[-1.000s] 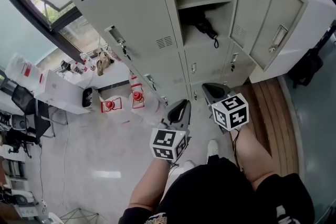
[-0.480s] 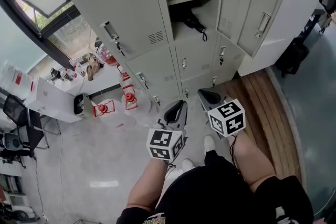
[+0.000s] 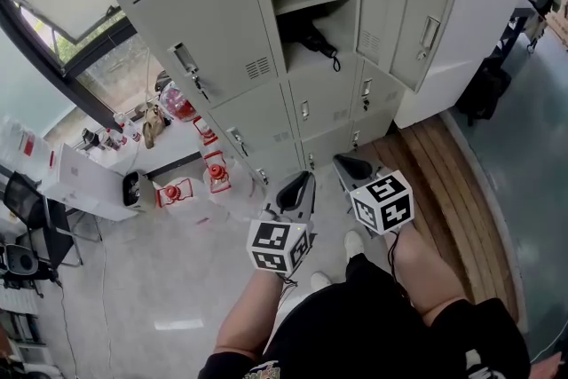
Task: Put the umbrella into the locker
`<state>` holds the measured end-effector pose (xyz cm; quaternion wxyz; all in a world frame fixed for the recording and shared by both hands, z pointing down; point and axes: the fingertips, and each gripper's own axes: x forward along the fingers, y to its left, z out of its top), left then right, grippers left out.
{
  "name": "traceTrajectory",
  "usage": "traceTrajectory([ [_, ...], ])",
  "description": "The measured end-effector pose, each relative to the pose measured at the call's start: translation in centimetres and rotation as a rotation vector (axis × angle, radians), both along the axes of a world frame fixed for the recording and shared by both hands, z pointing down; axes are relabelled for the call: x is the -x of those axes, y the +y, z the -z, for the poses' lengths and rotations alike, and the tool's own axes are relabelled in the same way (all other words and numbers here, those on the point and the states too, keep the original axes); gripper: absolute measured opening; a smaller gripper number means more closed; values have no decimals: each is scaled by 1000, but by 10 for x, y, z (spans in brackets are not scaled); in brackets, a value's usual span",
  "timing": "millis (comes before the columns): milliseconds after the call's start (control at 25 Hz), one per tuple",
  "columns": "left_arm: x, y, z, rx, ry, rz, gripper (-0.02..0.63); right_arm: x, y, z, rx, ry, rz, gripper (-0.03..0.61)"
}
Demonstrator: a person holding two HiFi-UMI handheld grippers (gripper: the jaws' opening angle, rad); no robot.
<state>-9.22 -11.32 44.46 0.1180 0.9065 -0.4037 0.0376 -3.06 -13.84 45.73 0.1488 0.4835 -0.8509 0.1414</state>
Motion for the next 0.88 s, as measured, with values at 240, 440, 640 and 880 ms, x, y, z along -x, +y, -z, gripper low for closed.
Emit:
traceTrajectory([
  [240, 4, 7, 0, -1, -4, -4, 32, 4, 9, -2, 5, -6, -4, 54],
  [440, 5, 11, 1, -8, -5, -4, 32, 7, 13, -2, 1, -10, -2, 54],
  [640, 5, 16, 0, -10, -7, -1, 32, 7, 19, -3, 0, -14, 0, 54],
  [880, 1, 20, 0, -12, -9, -4, 32, 7, 24, -3, 0, -18, 4, 54],
])
